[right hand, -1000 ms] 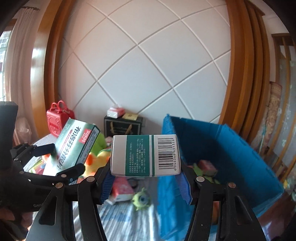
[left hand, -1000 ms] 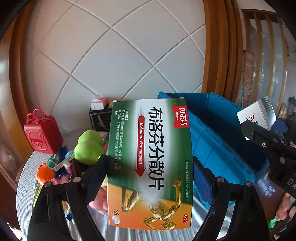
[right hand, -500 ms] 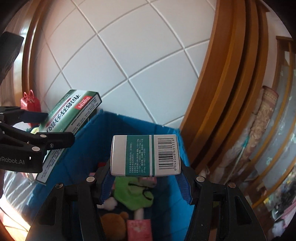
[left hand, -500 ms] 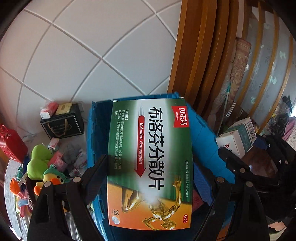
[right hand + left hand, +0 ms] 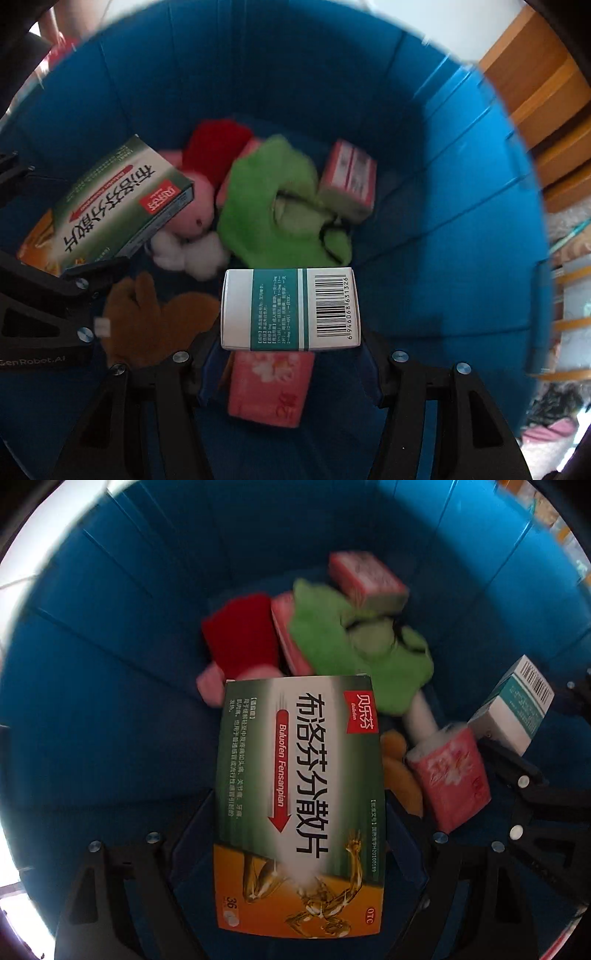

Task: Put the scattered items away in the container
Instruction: 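Lower both boxes into the blue crate and open both tools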

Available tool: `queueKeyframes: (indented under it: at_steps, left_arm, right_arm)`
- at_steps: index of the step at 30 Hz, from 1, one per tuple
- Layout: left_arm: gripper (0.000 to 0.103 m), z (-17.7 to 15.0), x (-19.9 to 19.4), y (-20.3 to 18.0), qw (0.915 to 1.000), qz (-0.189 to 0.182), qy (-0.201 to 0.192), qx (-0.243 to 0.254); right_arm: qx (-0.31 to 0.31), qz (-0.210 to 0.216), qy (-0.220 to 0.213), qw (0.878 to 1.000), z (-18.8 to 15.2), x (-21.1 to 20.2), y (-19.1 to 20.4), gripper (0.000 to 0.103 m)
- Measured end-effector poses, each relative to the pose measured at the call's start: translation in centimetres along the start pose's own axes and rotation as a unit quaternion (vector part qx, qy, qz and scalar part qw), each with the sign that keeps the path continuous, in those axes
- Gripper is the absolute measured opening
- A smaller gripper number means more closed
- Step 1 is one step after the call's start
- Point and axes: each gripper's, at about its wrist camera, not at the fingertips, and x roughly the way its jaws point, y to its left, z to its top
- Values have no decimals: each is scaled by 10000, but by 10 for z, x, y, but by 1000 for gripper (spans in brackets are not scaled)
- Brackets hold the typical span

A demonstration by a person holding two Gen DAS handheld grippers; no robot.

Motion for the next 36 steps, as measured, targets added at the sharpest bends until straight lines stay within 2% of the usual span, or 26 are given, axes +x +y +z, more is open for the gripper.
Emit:
queueKeyframes:
  at_steps: [4,7,13,16,18,29,36]
  left_arm:
    - [86,-2,27,-6,9994,30,342,54]
    - [87,-6,35,-8,9987,-36,472,166]
    - [87,-5,45,-13,9975,-169,572,374]
    - [87,-3,45,-13,9981,-75,488,369]
    - [87,-4,46,-12,9981,-87,517,331]
    - [87,-2,28,-11,9989,-191,352,259]
    - [87,-8,-20,-6,9994,-247,-193,174]
  right_arm:
    - [-143,98,639,9978,-7,40,0,59]
    - [-166,225,850,9960,-11,59,2,59]
    - [-289,242,844,9957,-10,69,5,62]
    - [-271,275,876,9954,-7,71,2,75]
    - [-264,285,879,9954,-5,71,1,78]
    - [-308,303,840,9955,-3,59,0,78]
    - [-195,301,418,9985,-9,16,-6,78]
